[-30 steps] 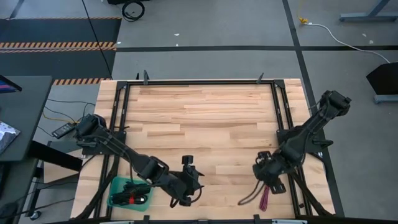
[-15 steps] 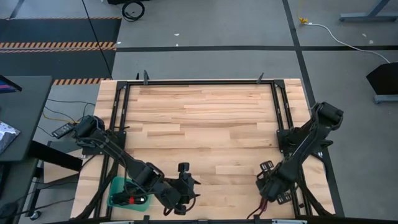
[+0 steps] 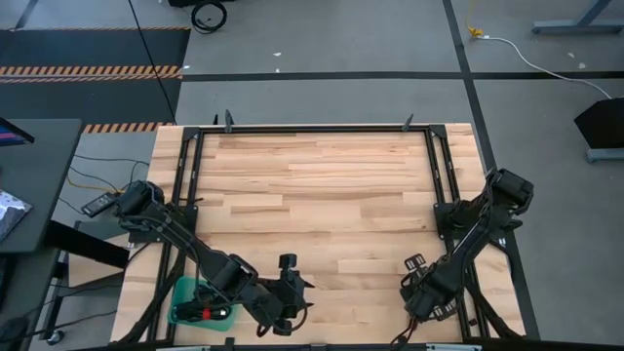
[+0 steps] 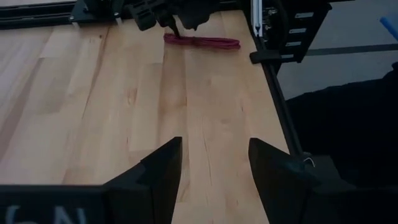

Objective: Pick and place USB-C Cables
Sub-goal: Put the pink charger cable into the green bin, then move the green bin to the center of the table

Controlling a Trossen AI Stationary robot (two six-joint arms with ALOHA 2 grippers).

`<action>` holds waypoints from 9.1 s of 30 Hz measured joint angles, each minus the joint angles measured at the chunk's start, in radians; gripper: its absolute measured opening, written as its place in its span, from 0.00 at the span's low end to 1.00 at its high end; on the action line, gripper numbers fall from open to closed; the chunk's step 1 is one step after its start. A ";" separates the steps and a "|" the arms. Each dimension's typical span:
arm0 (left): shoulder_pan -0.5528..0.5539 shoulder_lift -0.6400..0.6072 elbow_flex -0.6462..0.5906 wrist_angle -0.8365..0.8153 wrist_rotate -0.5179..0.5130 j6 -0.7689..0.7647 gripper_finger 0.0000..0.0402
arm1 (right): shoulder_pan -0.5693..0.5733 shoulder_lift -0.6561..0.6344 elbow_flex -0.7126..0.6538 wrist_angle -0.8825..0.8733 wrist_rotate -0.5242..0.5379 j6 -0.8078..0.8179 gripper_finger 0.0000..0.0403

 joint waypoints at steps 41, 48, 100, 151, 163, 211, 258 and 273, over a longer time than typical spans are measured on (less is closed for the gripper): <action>0.001 0.000 0.000 -0.024 0.001 0.000 0.48 | 0.009 -0.029 -0.076 0.154 0.143 -0.480 0.44; 0.002 0.000 0.000 -0.025 0.001 0.001 0.48 | 0.009 -0.033 -0.086 0.175 0.211 -0.396 0.22; 0.108 0.055 0.001 0.035 -0.089 0.380 0.83 | -0.287 -0.029 0.450 -0.057 0.603 -0.277 0.04; 0.099 0.074 0.000 -0.024 -0.203 0.299 0.08 | -0.311 -0.029 0.449 -0.058 0.497 -0.323 0.36; -0.014 0.009 0.205 -0.690 -0.127 -0.162 0.08 | -0.299 -0.029 0.449 -0.129 0.494 -0.204 0.68; -0.559 0.019 0.122 -1.202 0.304 -1.396 0.27 | -0.356 -0.029 0.449 -0.137 0.493 -0.340 0.58; 0.394 0.016 0.050 -0.516 -0.068 0.080 0.24 | -0.581 -0.069 0.434 -0.377 0.814 -0.199 0.47; 0.610 0.006 0.048 -0.438 0.187 0.245 0.01 | -0.821 -0.064 0.375 -0.281 0.579 -0.453 0.01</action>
